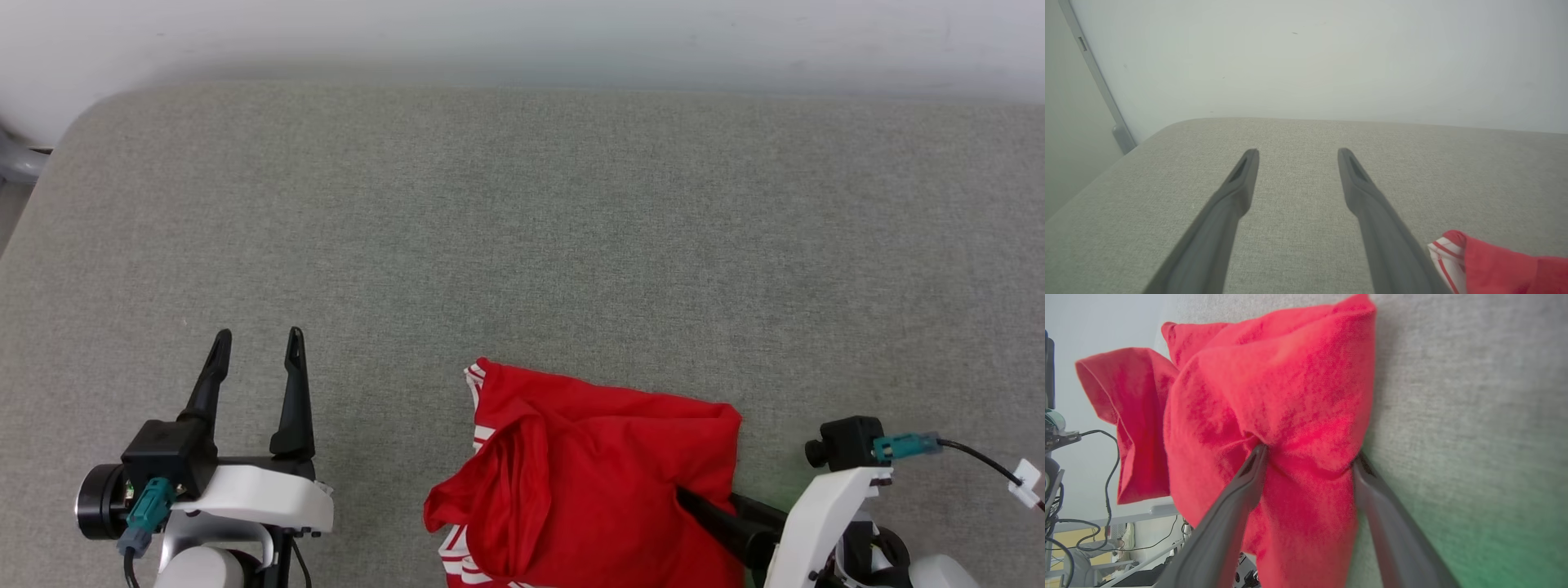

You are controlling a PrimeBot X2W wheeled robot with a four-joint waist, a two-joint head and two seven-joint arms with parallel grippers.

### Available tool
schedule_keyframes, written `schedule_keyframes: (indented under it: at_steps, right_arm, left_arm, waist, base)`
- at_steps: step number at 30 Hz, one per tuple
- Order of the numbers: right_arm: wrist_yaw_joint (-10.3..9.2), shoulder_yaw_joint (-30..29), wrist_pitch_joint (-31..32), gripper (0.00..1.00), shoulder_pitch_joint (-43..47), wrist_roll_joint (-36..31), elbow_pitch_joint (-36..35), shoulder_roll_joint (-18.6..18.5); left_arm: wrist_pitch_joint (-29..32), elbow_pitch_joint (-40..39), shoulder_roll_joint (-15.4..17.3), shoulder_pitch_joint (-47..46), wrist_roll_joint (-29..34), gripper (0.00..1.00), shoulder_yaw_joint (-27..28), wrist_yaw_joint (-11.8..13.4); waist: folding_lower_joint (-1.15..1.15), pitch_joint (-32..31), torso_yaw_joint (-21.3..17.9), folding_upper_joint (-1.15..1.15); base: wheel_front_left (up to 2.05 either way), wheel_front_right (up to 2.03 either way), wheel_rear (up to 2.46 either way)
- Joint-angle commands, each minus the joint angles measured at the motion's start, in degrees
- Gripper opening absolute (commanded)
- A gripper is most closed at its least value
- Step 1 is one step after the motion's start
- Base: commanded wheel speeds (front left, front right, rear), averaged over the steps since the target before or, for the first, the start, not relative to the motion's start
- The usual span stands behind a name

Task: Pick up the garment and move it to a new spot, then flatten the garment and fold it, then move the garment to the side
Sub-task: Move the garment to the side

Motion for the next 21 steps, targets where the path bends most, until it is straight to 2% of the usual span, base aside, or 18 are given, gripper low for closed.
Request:
schedule_keyframes:
  at_steps: [1,3,11,19,21]
  right_arm:
    - [-0.15,1.85,0.31,0.49,-0.35,0.65,2.26,-0.06]
    - [-0.15,2.79,-0.37,0.0,-1.13,0.96,3.1,-0.44]
    - [-0.14,4.93,-3.06,0.0,-3.05,1.22,2.39,-3.73]
    - [-0.11,4.92,-3.18,0.0,-4.54,-0.67,-0.79,-7.96]
    - [-0.11,4.57,-2.23,0.0,-4.46,-1.04,-1.73,-9.14]
  left_arm:
    - [-0.28,0.29,-0.42,-0.85,0.4,1.0,0.35,-0.42]
    - [-0.28,0.59,-0.75,-0.92,0.63,1.0,0.51,-0.54]
    - [-0.28,1.6,-1.52,0.68,1.49,1.0,1.36,-0.97]
    - [-0.27,1.08,-1.35,3.45,2.21,1.0,2.23,-0.6]
    - [-0.27,0.54,-1.59,4.23,2.33,1.0,2.1,-0.61]
  waist:
    - [0.0,0.19,0.18,0.0]
    - [0.0,0.16,0.34,0.0]
    - [0.0,-2.41,-0.2,0.0]
    - [0.0,-5.89,-5.13,0.0]
    - [0.0,-6.41,-7.36,0.0]
  base:
    - [0.0,0.0,0.0]
    - [0.0,0.0,0.0]
    - [0.0,0.0,0.0]
    - [0.0,0.0,0.0]
    - [0.0,0.0,0.0]
